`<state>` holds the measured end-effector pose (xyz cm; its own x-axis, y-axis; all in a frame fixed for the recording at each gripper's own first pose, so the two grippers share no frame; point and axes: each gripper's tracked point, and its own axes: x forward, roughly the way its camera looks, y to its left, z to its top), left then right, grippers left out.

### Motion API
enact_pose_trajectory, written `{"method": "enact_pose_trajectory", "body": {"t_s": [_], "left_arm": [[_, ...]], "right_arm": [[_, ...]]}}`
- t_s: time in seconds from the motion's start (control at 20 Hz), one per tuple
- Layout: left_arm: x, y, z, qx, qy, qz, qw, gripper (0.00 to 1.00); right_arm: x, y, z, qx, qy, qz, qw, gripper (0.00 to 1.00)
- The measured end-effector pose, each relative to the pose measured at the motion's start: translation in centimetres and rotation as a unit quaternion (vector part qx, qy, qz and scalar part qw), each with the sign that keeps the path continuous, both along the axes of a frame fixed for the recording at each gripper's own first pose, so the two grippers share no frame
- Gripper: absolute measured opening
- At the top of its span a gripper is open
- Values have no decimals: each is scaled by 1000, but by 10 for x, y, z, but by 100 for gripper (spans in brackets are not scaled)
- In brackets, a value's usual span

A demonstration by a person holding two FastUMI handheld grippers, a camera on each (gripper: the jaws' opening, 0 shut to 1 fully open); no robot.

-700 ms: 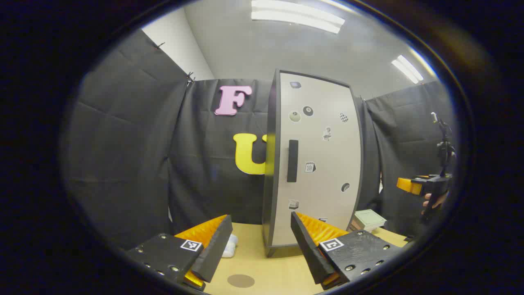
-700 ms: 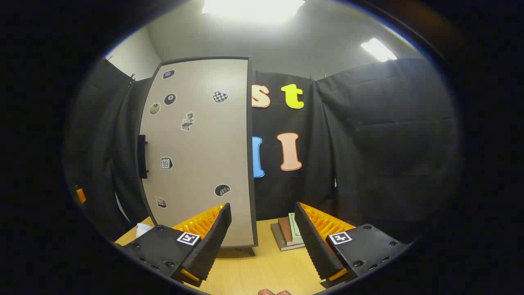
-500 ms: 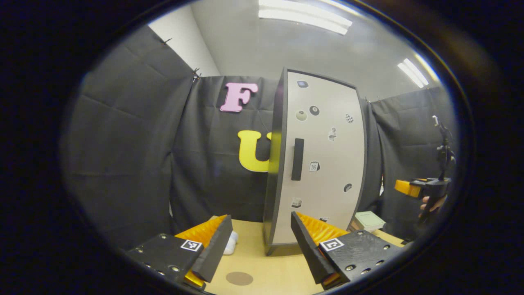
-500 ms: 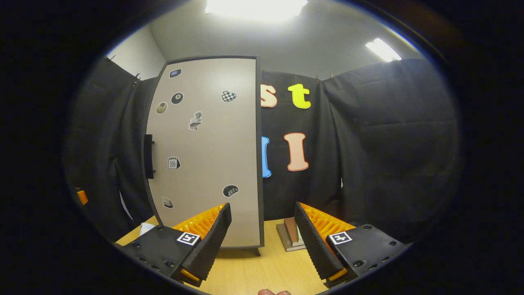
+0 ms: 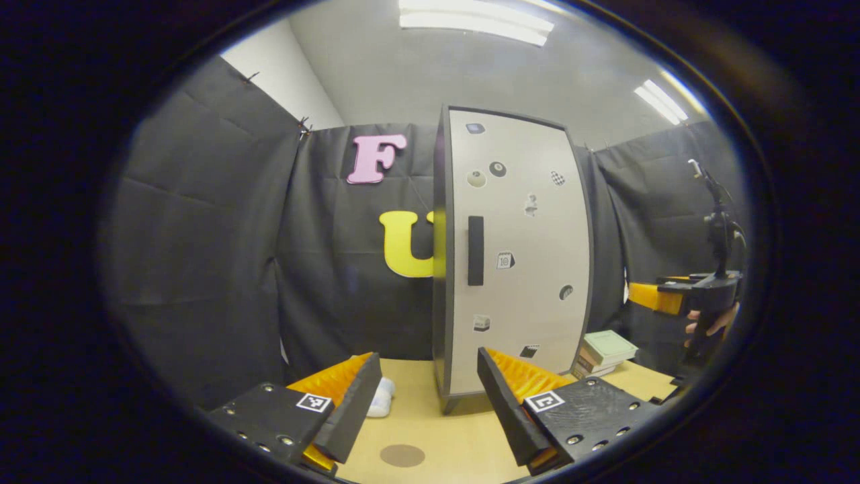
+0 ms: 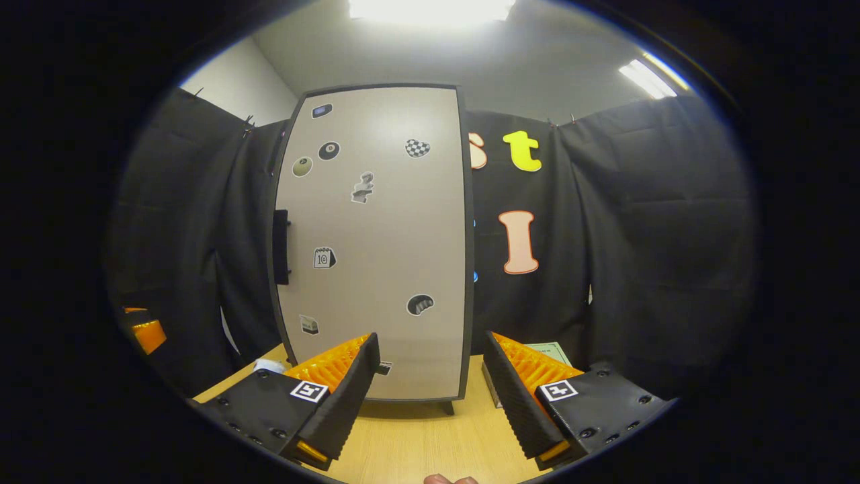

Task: Open the cabinet door with the right hand, grasp the bottle in the cabinet with the left hand and place it on the coaster, then close the cabinet door with the right hand.

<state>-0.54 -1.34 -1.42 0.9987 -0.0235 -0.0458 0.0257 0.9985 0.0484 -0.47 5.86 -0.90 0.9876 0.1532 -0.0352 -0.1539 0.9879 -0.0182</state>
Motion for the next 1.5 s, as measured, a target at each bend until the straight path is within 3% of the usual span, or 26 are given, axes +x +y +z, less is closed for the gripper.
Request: {"method": "enact_pose_trajectory", "body": {"t_s": [0.05,0.2,0.3,0.4,0.65,0.7,1.0,1.1,1.25,1.3,1.35,1.4,1.5], "left_arm": [[2,0,-1,-7,2,0,1000,87],[3,9,-7,-31,8,10,999,87],[4,16,-13,-46,16,18,999,87],[3,10,-20,-54,28,1,998,89],[-3,3,-29,8,31,-8,999,88],[-7,1,-32,16,33,-7,999,88],[-21,0,-45,21,38,-7,999,89],[-26,6,-48,19,41,2,999,89],[-32,19,-53,6,46,20,999,89],[-35,24,-55,2,48,27,998,89],[-36,31,-56,-1,50,35,998,88],[-38,37,-59,-3,51,42,998,88],[-41,50,-62,-7,53,58,997,88]], "right_arm": [[-1,1,0,0,0,1,1000,98],[-4,5,-5,-1,3,4,1000,94],[-6,8,-9,0,12,8,1000,98],[-9,12,-13,0,22,12,1000,98],[-14,48,-11,-6,30,53,998,94],[-11,57,-8,-3,28,61,998,98],[13,107,28,9,10,101,995,98],[23,124,46,12,-6,112,994,94],[37,148,74,13,-35,122,992,98],[41,157,83,12,-44,125,991,94],[45,164,89,9,-51,129,990,98],[47,173,95,7,-58,133,989,94],[49,192,102,18,-66,149,987,98]]}}
